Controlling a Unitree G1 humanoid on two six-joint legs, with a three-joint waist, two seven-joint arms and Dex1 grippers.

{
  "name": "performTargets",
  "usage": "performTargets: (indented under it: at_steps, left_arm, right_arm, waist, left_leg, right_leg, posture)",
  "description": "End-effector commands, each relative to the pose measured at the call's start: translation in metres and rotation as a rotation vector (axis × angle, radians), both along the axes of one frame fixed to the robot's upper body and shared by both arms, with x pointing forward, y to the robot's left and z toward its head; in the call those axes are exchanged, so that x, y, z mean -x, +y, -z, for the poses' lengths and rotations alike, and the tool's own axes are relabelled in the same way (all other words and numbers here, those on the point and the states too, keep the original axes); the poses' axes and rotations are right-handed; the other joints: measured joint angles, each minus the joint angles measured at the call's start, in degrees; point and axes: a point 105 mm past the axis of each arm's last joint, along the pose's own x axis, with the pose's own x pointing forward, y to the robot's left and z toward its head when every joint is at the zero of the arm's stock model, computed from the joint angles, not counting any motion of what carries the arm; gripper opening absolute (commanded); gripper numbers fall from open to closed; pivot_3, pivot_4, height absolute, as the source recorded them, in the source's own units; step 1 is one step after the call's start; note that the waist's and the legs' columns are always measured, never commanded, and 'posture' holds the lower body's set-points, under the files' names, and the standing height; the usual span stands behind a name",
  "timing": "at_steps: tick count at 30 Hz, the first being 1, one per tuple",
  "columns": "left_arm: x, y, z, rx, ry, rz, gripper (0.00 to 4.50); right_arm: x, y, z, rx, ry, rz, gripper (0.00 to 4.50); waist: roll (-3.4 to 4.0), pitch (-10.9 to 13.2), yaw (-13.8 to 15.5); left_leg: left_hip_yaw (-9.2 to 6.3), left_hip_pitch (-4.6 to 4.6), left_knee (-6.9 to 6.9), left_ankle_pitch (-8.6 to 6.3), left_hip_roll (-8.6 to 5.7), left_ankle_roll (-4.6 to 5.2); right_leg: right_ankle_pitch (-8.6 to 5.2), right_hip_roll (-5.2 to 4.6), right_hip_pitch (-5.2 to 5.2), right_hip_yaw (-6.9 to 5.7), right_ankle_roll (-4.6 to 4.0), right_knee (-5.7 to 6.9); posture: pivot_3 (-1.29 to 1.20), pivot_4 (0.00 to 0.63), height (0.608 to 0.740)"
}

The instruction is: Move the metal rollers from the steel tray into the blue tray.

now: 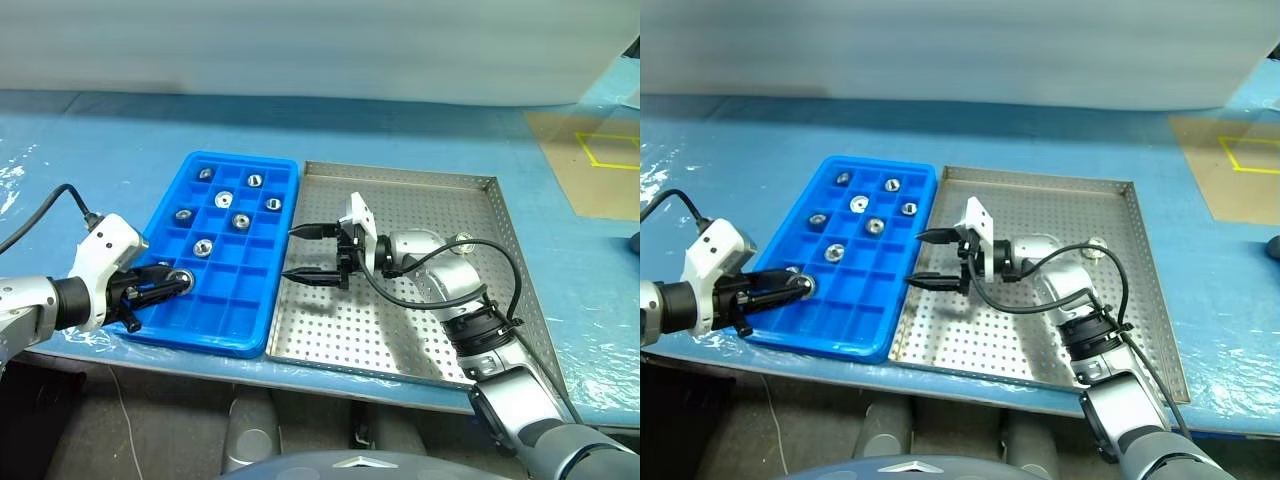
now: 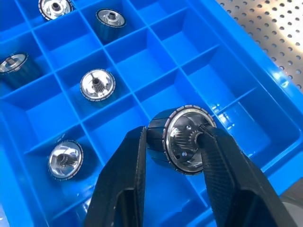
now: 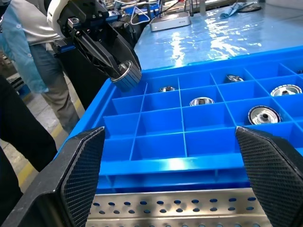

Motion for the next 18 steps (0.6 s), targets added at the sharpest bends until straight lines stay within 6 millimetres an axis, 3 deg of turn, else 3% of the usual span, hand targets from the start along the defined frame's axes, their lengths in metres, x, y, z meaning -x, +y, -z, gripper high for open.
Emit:
performTargets:
  at_steps: [1,18]
  left_arm:
    - [0.007,0.004,-0.005,-0.025,-0.022,-0.028,1.33]
    - [0.016,0.019,0.018,-0.063,0.042,-0.122,1.33]
  right_arm:
    - [0.003,0.005,-0.007,-0.006,-0.050,-0.043,4.50]
    - [0.002,0.006,-0.005,0.002,-0.047,-0.058,4.50]
  waist:
    - [0.00,0.0,0.1]
    - [0.00,0.0,2.3]
  left_leg:
    - [0.00,-0.02,0.00,0.00,0.00,0.00]
    - [-0.03,-0.02,0.02,-0.02,0.02,0.03]
  right_leg:
    - [0.00,0.00,-0.01,-0.01,0.00,0.00]
    - [-0.01,0.01,-0.01,-0.02,-0.01,0.01]
  posture:
    - [0.44,0.150,0.740]
    - [0.47,0.150,0.740]
